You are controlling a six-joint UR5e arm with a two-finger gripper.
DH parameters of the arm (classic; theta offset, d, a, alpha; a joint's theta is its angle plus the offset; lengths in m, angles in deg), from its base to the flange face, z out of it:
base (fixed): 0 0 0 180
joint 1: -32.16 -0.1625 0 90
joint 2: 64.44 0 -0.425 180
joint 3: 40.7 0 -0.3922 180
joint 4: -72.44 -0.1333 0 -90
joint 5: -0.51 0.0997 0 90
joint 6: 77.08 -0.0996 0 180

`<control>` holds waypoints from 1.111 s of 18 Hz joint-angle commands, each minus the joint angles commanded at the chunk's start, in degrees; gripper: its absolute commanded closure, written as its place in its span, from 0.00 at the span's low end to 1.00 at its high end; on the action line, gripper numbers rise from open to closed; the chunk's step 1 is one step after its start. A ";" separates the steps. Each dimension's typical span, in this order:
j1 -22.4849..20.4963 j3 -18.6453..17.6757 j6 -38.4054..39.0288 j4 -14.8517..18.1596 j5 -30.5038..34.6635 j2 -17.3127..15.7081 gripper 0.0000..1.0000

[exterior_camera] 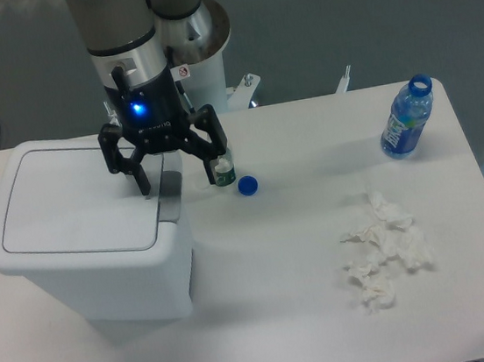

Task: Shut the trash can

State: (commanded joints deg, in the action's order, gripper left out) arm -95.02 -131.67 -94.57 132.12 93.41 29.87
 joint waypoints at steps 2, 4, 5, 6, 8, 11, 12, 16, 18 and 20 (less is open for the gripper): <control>0.09 0.00 0.00 0.09 0.00 0.09 0.00; 0.09 0.00 0.00 0.09 0.00 0.35 0.00; 0.09 0.00 0.00 0.09 0.00 0.35 0.00; 0.09 0.00 0.00 0.00 0.00 0.35 0.00; 0.09 0.17 0.00 0.00 0.00 0.09 0.00; 0.00 1.66 -0.09 0.09 -0.17 -0.17 0.00; -0.09 1.93 -0.09 0.17 -0.26 -0.26 0.00; -0.18 2.02 -0.09 0.17 -0.26 -0.88 0.00; -0.53 2.20 -0.09 0.17 -0.35 -0.88 0.00; -2.36 2.29 -0.70 -0.09 -0.35 -0.97 0.00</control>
State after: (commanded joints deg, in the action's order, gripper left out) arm -97.38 -129.39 -95.27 132.03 93.06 28.90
